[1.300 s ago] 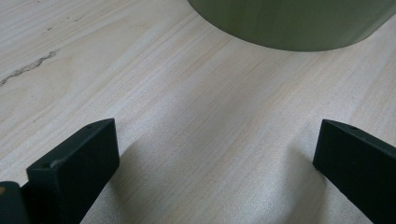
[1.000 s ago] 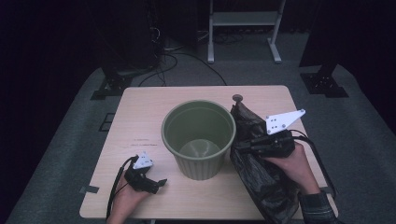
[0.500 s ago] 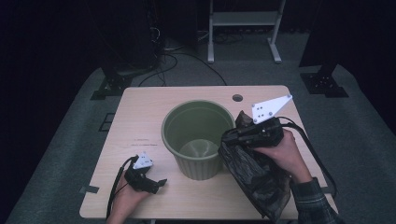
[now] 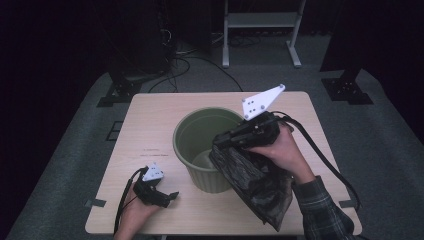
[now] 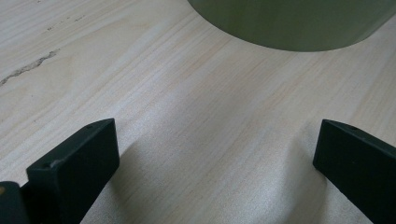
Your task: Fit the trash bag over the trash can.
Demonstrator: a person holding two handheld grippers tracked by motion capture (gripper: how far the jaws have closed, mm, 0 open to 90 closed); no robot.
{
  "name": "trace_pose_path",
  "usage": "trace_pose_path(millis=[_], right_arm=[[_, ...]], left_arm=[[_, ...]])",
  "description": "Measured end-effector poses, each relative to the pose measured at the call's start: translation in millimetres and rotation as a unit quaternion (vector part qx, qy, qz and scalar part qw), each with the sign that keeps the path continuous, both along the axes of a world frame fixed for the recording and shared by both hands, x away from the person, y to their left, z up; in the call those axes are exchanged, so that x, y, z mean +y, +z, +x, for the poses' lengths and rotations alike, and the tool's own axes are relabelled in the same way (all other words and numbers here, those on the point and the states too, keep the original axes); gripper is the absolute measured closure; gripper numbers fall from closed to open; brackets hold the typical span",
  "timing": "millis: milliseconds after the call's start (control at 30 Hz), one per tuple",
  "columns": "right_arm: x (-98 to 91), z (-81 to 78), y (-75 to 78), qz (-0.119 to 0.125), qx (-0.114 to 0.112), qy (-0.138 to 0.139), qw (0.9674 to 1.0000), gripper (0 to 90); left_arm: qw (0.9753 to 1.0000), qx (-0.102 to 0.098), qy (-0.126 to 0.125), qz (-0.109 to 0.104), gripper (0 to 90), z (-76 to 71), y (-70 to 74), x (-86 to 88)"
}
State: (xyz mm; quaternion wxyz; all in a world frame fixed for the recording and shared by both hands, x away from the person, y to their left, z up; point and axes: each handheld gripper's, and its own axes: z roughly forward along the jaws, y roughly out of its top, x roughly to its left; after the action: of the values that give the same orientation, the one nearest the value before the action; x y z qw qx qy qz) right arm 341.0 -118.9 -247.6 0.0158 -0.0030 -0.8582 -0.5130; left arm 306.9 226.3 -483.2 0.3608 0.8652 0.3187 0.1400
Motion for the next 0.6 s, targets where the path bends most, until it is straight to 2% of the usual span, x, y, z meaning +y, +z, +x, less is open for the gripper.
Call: trace_pose_path(millis=[167, 400, 600], right_arm=[[25.3, 5.9, 8.0, -0.001, 0.000, 0.015, 0.9999, 89.4], [65.3, 10.7, 15.9, 0.010, 0.001, 0.040, 0.9991, 89.4], [104.8, 8.5, 15.5, 0.011, 0.002, 0.066, 0.9978, 89.4]], left_arm=[[1.0000, 0.000, 0.000, 0.000, 0.0, 0.0, 0.0, 0.0], [1.0000, 0.000, 0.000, 0.000, 0.0, -0.1, 0.0, -0.1], [1.0000, 0.000, 0.000, 0.000, 0.0, -0.1, -0.1, -0.1]])
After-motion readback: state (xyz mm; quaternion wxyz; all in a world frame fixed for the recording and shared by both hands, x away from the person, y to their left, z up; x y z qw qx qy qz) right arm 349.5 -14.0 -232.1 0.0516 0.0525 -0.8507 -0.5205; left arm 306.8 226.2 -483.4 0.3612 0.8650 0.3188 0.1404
